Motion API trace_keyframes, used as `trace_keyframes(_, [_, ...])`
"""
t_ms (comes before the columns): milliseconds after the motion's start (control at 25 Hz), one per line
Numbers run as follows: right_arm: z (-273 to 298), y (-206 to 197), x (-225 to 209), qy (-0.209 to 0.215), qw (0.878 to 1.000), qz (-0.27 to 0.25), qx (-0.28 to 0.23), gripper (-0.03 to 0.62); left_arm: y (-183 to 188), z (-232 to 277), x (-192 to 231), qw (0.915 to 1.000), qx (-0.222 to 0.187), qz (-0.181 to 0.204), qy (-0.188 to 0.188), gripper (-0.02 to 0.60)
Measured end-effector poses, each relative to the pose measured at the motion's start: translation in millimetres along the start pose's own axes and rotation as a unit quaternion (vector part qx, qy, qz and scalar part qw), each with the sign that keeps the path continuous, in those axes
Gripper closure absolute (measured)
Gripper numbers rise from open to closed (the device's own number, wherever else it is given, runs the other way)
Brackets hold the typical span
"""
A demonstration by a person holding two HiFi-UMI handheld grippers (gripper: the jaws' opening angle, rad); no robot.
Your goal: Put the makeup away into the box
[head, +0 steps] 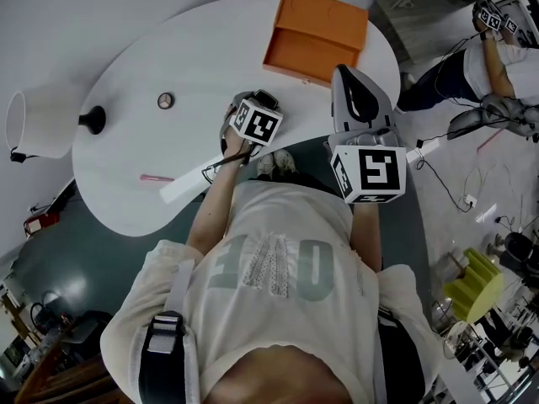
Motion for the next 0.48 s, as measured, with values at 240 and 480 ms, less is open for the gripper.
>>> trace_keyframes(240, [2.2, 3.6, 4.2, 0.005, 1.000, -0.005, -0.005, 0.589, 14.0, -13.6, 6.3, 0.9991, -0.041, -0.015, -0.003, 0.268])
trace_keyframes(480, [2.2, 9.5, 5.1, 0.009, 1.000, -0.004, -0.013, 0.589, 76.9, -93.1, 5.6, 0.9835, -0.179, -0.029, 0.004, 0.268])
Point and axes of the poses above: the fingertips, and each gripper's own axes: z forward along the fingers, x to its left, y out of its top, the point moved 3 cm from there along -z, backward along the fingers, and after that the axes turned 10 degrees about -z, right-handed, at the moved point
